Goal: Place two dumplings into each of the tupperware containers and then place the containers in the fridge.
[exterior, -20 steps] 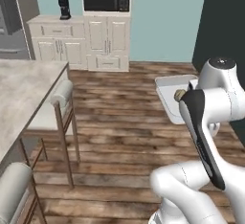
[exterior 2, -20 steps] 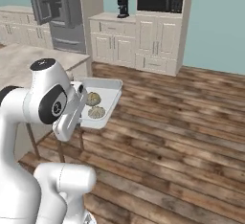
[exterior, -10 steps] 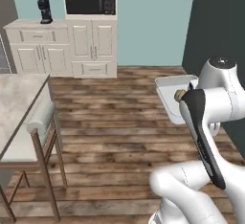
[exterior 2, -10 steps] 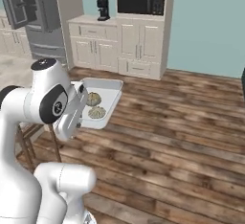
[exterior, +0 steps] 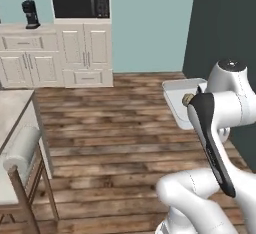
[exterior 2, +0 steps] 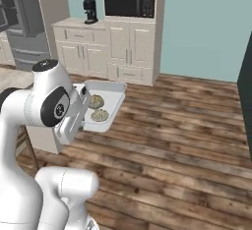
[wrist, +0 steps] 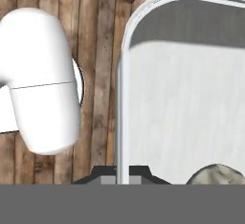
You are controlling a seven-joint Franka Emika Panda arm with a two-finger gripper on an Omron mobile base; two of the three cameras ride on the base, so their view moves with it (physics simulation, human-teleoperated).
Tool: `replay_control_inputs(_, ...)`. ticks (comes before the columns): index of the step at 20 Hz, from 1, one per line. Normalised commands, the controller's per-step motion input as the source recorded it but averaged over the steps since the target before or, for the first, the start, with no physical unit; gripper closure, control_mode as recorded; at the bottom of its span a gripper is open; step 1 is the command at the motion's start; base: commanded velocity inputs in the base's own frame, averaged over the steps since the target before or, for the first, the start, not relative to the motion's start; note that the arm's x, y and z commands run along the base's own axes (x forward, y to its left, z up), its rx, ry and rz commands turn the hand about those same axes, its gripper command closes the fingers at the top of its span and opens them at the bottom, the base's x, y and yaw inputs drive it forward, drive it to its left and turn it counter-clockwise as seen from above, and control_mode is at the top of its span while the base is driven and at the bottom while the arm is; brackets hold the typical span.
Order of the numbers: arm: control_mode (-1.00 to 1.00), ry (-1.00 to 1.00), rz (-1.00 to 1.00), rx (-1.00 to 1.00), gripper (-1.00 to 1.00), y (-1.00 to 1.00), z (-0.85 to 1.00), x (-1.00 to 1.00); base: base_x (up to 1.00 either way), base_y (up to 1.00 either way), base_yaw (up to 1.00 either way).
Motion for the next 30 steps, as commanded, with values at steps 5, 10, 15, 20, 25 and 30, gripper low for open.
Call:
replay_control_inputs(5,1.0,0.0,0.0,0.0,1.0,0.0,0.0,0.0,0.55,-0.39,-0.07)
replay_control_inputs(10,1.0,0.0,0.0,0.0,1.0,0.0,0.0,0.0,0.67,-0.48,0.01)
replay_control_inputs(15,1.0,0.0,0.0,0.0,1.0,0.0,0.0,0.0,0.81,-0.62,0.14)
replay_control_inputs(20,1.0,0.0,0.0,0.0,1.0,0.0,0.0,0.0,0.85,-0.55,0.4)
replay_control_inputs(25,1.0,0.0,0.0,0.0,1.0,0.0,0.0,0.0,0.9,-0.32,0.36)
replay_control_inputs(30,1.0,0.0,0.0,0.0,1.0,0.0,0.0,0.0,0.98,-0.21,0.31)
